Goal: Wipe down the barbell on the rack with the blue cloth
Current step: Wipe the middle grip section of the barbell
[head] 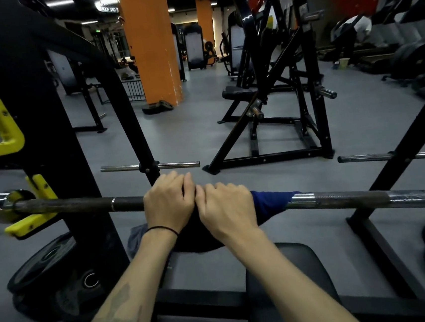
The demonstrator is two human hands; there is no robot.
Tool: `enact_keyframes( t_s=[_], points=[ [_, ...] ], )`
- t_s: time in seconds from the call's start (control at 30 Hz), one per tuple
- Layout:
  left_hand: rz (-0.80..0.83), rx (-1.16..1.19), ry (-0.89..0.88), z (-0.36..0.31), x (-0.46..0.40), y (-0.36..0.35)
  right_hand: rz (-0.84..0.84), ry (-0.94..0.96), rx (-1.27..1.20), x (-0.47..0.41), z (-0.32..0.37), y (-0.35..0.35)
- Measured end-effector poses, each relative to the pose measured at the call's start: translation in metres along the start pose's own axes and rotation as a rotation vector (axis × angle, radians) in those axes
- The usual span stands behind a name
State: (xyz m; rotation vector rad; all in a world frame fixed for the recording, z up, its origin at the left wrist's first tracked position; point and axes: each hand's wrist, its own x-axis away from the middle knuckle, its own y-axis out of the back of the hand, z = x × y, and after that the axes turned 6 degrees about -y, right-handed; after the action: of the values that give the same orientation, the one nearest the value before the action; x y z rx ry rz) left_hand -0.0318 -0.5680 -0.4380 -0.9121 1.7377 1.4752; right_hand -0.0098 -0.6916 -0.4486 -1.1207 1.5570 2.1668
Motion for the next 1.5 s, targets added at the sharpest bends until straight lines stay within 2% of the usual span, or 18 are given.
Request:
enact_keyframes(
  t_s=[0.1, 0.27, 0.33, 0.4, 0.47, 0.57, 0.63, 0.67, 0.73, 0.87, 0.93, 1.03, 1.13, 1.37, 1.5],
  points=[
    [-0.001, -0.001, 0.007, 0.001, 0.0, 0.0, 0.028, 0.048, 0.012, 0.005, -0.039, 0.01],
    [0.008, -0.003, 0.07, -0.003, -0.002, -0.002, 0.0, -0.032, 0.082, 0.027, -0.146, 0.046],
    [0.03, -0.022, 0.07, -0.004, -0.004, -0.002, -0.04, -0.089, 0.083, 0.035, -0.165, 0.056],
    [0.075, -0.026, 0.057, -0.004, -0.006, -0.002, -0.066, -0.163, 0.088, 0.038, -0.157, 0.054],
    [0.19, -0.044, 0.089, -0.003, -0.009, -0.001, -0.06, -0.199, 0.106, 0.036, -0.131, 0.044],
    [0.433, -0.137, 0.197, -0.003, -0.025, -0.001, -0.073, -0.117, 0.09, 0.03, -0.067, 0.02],
    [0.52, -0.155, 0.258, -0.004, -0.032, 0.0, -0.05, -0.049, 0.04, 0.027, -0.026, 0.008],
    [0.506, -0.155, 0.269, -0.005, -0.031, 0.001, -0.031, -0.015, 0.012, 0.025, -0.015, 0.005],
    [0.377, -0.139, 0.228, -0.004, -0.022, 0.002, 0.007, 0.027, -0.02, 0.023, -0.019, 0.009],
    [0.105, -0.058, -0.04, 0.002, 0.006, 0.0, -0.006, -0.019, 0.012, 0.038, -0.09, 0.033],
    [0.07, -0.076, -0.121, 0.004, 0.015, -0.003, -0.013, -0.099, 0.049, 0.048, -0.133, 0.05],
    [0.024, -0.074, -0.139, 0.005, 0.022, -0.007, -0.047, -0.209, 0.065, 0.056, -0.162, 0.061],
    [-0.025, -0.049, -0.137, 0.003, 0.02, -0.009, -0.084, -0.263, 0.062, 0.05, -0.136, 0.052],
    [-0.053, -0.065, -0.185, 0.008, 0.021, -0.011, -0.007, -0.069, -0.034, 0.025, -0.002, 0.009],
    [0.007, -0.082, -0.204, 0.017, 0.022, -0.012, 0.015, 0.022, -0.057, 0.027, -0.03, 0.016]
  ],
)
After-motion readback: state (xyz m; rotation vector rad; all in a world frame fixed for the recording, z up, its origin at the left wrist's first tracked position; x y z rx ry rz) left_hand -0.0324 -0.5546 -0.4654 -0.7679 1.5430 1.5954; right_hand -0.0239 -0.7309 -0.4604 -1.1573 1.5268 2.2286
